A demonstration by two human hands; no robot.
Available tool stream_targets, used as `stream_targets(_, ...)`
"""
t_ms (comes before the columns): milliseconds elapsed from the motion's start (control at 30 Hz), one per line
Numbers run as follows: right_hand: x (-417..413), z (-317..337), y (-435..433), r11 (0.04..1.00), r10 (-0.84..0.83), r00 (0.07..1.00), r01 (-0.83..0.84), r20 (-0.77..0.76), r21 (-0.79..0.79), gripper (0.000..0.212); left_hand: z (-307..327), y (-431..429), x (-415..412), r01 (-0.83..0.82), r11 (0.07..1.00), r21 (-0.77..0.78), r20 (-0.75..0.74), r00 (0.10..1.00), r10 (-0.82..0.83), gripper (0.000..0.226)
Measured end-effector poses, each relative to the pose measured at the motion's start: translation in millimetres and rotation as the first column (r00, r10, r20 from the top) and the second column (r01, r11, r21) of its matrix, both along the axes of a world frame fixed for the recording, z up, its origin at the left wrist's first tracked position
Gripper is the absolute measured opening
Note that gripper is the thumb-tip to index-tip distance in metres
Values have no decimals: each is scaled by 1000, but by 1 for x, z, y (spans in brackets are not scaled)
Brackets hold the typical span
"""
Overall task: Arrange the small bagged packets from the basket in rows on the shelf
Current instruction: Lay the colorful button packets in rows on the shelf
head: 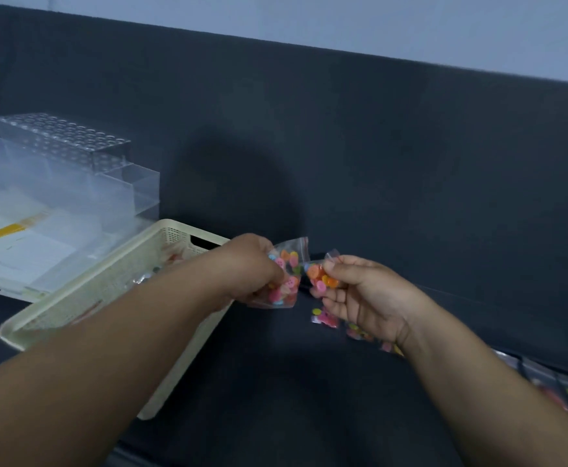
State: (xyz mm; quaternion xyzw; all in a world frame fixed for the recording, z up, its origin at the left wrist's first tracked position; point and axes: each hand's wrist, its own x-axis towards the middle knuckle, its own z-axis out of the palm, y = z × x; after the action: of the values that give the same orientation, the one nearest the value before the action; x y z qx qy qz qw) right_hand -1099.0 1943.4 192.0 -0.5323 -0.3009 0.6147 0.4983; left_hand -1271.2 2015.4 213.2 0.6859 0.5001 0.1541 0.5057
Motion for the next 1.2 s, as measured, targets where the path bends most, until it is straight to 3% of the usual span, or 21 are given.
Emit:
stream_targets(167,26,-14,-28,999,-22,998,23,67,-22,11,-41,-34,20,-21,1000,-14,-194,981,18,14)
stream_targets(300,36,-25,-46,997,66,988,-62,137,-37,10,-73,-49,19,-115,989,-98,-315,946,79,18)
stream_targets(433,41,-37,-54,997,69,987,-62,144,-52,10,-78,-57,17,-45,997,59,-493,867,68,12)
stream_targets(533,41,-41,-59,997,62,992,-58,110,-41,3,-72,-63,22,103,940,325,-637,759,137,47)
stream_targets(600,39,-43,-62,998,57,992,-54,110,-31,5,-64,-74,30,31,927,373,-460,874,156,43)
stream_targets(633,38,-44,-63,998,52,991,-49,120,-28,7,-58,-81,36,-58,952,301,-286,947,148,33)
stream_targets(700,35,-48,-65,999,43,991,-39,123,-29,8,-54,-93,48,-145,989,22,39,989,144,31)
stream_targets(767,33,-51,-66,999,29,996,-26,89,-27,10,-58,-99,53,-117,987,-105,136,982,131,35)
stream_targets(900,30,-50,-67,999,2,1000,-1,17,-33,9,-69,-100,50,-117,986,-120,126,983,132,11)
stream_targets(1000,27,-51,-63,999,-27,1000,27,-9,-42,8,-74,-95,45,-129,980,-153,135,979,150,12)
stream_targets(1200,22,-66,-51,993,-92,962,109,257,-54,18,-83,-84,33,-35,997,-73,-63,998,30,17)
